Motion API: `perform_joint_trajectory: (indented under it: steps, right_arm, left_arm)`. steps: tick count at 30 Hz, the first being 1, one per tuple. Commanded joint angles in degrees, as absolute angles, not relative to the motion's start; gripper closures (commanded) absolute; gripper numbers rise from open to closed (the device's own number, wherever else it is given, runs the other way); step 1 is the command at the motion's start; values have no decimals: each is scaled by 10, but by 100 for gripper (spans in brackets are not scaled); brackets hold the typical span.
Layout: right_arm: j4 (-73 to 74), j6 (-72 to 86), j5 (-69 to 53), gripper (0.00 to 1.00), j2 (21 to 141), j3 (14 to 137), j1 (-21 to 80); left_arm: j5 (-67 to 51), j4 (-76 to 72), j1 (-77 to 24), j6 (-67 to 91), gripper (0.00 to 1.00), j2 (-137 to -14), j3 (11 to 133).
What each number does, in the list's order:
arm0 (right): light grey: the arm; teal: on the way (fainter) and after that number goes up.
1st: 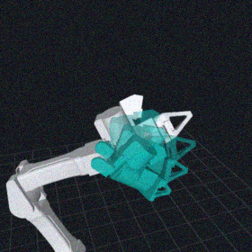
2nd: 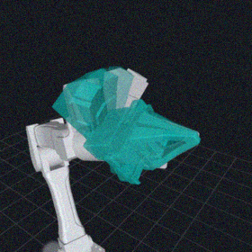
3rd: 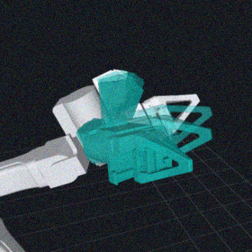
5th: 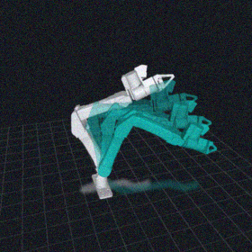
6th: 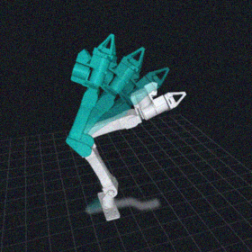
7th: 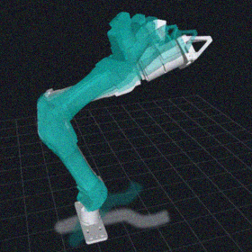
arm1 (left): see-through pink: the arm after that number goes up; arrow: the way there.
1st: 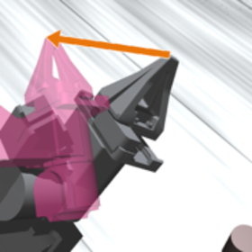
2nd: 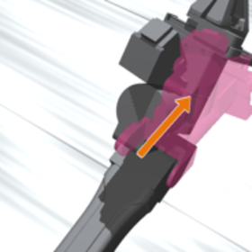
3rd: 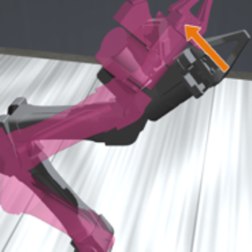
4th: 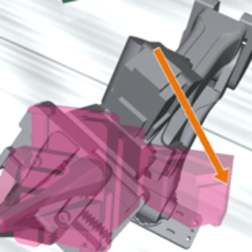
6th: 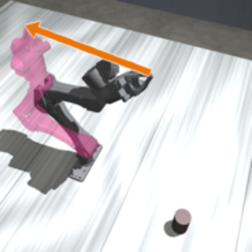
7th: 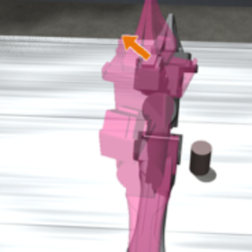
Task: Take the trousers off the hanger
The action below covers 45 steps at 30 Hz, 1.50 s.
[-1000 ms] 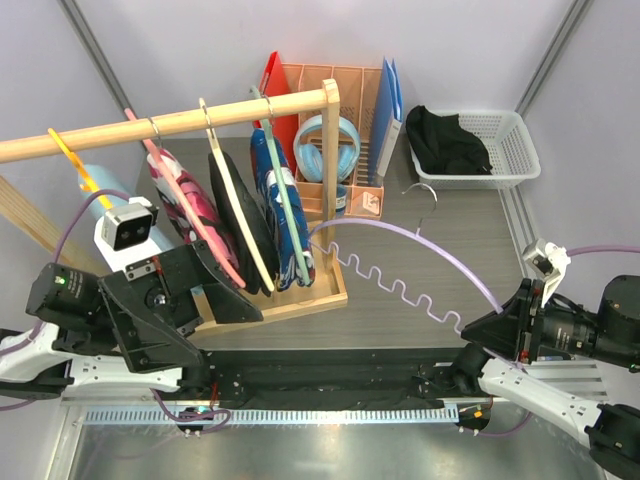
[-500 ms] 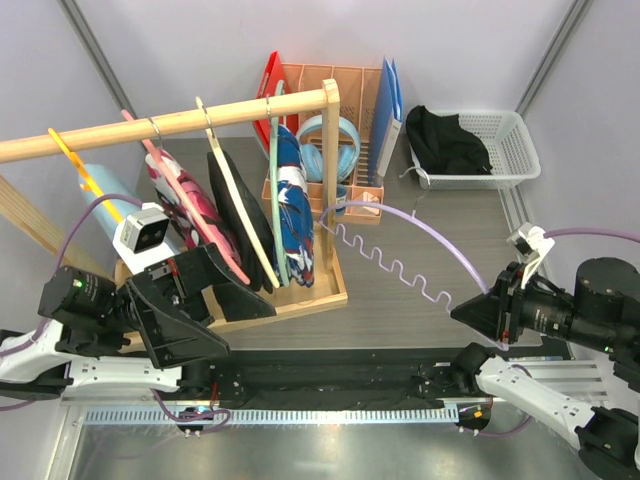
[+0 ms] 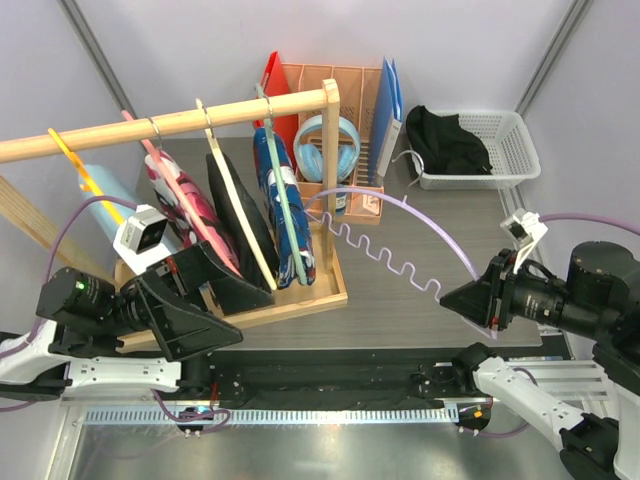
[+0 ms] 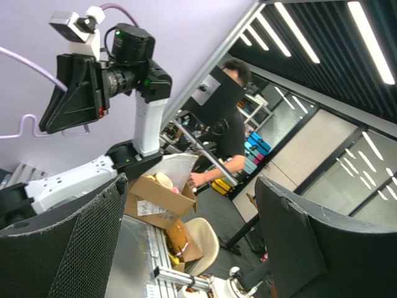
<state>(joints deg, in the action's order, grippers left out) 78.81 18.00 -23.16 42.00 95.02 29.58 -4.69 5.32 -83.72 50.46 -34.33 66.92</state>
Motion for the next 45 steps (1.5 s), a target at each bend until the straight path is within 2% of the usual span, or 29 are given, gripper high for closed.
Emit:
perform_joint_trajectory:
  steps: [1,8,18,28,40,43,45]
  right_arm:
    - [672,165,-247,99,448,944,264]
    - [612,156,-273,99,474,910,256]
    - [607,143,-279,99,514,963,256]
    - [609,138,-276,99,516,963,257]
    - [613,134,-270,99,493,940,270]
    - [613,134,-270,99,484,933,272]
    - [615,133,-272,99,476,928,272]
  left_arm:
    - [-4,87,-839,474,18,-346,677]
    - [169,171,-839,453,24,-394,741]
    - [318,227,-839,444,26,-641,968]
    - [440,185,-841,594,27,-765,990]
    - [564,96,-840,596,30,-874,1027]
    - [569,91,-834,599,35,-892,1044]
    - [567,80,-831,606,47,-899,1041]
